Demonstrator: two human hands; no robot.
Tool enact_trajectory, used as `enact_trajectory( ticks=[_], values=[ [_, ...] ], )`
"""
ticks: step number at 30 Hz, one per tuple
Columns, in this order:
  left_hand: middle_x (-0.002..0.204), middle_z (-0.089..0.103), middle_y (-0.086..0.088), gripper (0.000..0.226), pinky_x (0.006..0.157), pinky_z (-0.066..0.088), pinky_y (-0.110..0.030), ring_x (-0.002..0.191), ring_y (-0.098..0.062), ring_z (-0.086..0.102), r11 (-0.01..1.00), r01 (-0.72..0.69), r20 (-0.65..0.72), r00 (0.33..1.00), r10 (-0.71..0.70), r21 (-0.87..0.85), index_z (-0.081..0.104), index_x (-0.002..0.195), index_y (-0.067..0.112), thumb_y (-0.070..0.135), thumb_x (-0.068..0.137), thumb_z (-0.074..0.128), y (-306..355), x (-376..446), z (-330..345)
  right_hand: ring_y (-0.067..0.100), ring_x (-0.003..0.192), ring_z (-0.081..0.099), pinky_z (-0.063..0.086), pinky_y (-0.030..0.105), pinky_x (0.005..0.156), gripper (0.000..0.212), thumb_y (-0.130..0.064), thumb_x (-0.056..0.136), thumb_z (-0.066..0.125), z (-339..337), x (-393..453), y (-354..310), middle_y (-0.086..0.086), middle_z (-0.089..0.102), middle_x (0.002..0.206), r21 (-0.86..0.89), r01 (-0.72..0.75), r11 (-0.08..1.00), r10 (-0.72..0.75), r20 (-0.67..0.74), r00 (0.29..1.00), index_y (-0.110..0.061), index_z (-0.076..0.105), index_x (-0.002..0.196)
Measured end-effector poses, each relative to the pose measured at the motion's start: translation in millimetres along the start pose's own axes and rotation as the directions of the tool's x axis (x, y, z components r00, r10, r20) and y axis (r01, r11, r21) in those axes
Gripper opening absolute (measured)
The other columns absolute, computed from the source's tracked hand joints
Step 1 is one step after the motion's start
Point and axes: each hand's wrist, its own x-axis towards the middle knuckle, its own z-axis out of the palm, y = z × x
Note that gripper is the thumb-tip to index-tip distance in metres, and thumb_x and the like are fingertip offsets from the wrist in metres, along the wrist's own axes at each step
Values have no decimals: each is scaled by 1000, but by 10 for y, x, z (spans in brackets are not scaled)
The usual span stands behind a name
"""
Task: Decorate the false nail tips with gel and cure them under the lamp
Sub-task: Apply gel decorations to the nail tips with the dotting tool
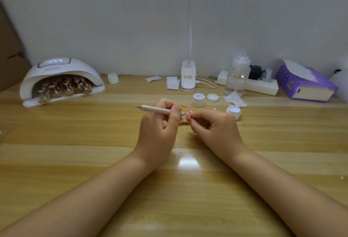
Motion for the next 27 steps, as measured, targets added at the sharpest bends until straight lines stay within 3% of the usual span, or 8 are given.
enact_trajectory(
  ticks=[9,13,27],
  values=[
    [70,61,0,16,57,44,-32,63,-21,58,1000,5,9,1000,-5,-7,53,76,27,27,91,48,14,-1,-2,8,57,58,51,32,72,6,-12,82,71,4,-6,13,-10,66,63,7,-17,1000,17,9,1000,-16,75,82],
    [67,62,3,16,59,45,-33,63,-17,59,1000,15,7,1000,-15,-2,54,77,22,26,90,48,14,-1,7,8,56,58,51,31,61,6,-9,81,71,5,-5,15,-9,66,64,9,4,1000,-4,1,1000,-13,75,82],
    [61,59,-6,17,59,43,-40,60,-22,57,1000,1,8,1000,-1,-4,55,78,19,26,91,48,5,-1,-1,9,57,61,51,31,60,6,-7,80,71,-4,-8,19,-4,70,67,17,19,1000,-19,5,1000,-10,75,83]
  ],
)
